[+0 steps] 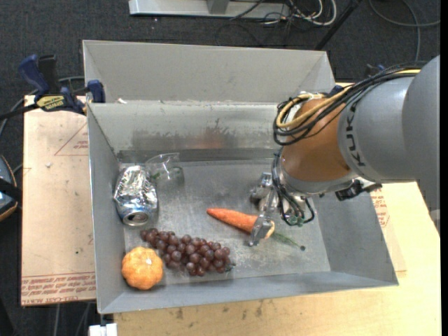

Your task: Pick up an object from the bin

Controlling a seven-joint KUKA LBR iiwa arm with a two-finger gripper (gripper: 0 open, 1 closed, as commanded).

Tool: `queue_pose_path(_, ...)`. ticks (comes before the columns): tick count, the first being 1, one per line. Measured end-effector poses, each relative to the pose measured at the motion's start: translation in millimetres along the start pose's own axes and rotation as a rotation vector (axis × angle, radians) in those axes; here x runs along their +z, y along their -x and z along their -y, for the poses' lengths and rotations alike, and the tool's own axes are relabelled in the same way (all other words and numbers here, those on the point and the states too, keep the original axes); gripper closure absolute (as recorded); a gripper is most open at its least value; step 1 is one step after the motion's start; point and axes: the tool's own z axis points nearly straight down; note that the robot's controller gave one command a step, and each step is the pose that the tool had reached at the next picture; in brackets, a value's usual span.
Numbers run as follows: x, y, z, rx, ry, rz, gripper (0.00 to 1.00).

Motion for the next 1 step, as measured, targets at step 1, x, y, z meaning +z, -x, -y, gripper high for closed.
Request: queue_pose_path(1,8.7,4.6,-1.4,0.063,0.004,0.02,1.0)
